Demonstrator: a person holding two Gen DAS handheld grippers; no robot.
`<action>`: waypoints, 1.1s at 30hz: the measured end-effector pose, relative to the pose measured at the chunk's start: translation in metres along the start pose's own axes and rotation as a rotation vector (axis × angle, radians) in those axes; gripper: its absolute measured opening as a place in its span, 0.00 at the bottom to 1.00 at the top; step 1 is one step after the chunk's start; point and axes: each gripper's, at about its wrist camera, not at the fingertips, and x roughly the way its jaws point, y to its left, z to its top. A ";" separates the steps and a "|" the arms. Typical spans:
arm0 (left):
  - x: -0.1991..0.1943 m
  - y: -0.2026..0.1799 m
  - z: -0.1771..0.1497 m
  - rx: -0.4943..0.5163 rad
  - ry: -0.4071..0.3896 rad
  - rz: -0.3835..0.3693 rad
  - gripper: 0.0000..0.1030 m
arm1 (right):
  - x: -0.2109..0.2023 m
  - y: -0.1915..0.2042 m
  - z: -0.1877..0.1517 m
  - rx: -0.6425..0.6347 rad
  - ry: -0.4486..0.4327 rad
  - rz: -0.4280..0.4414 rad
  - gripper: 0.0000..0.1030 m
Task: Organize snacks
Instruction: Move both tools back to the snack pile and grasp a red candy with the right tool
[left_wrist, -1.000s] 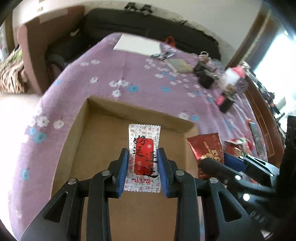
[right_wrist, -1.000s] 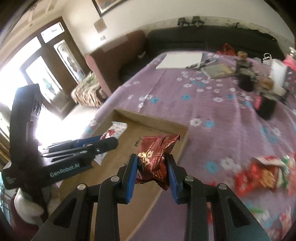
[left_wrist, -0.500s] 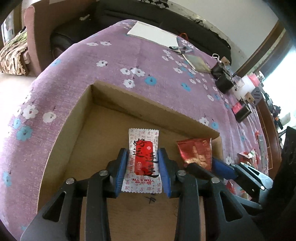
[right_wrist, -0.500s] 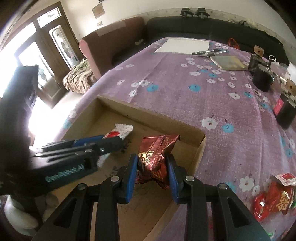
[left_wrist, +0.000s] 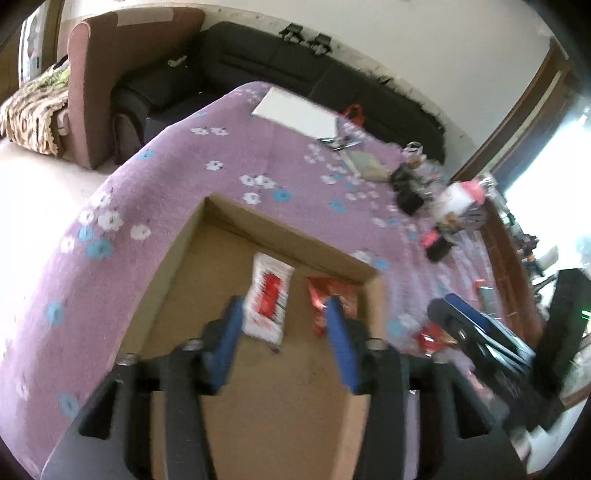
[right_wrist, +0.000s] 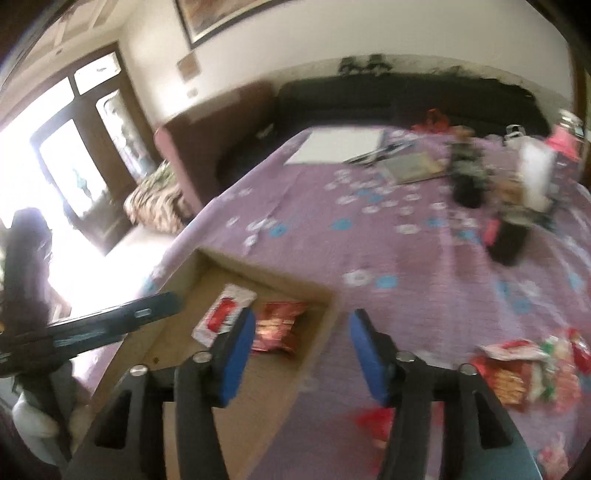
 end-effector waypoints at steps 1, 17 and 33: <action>-0.007 -0.002 -0.006 -0.003 -0.011 -0.022 0.62 | -0.007 -0.013 -0.003 0.018 -0.004 -0.021 0.55; -0.027 -0.050 -0.066 0.082 0.023 -0.110 0.63 | 0.023 -0.048 -0.073 0.049 0.167 -0.089 0.34; 0.002 -0.103 -0.091 0.186 0.102 -0.143 0.63 | -0.051 -0.081 -0.126 0.124 0.171 0.025 0.32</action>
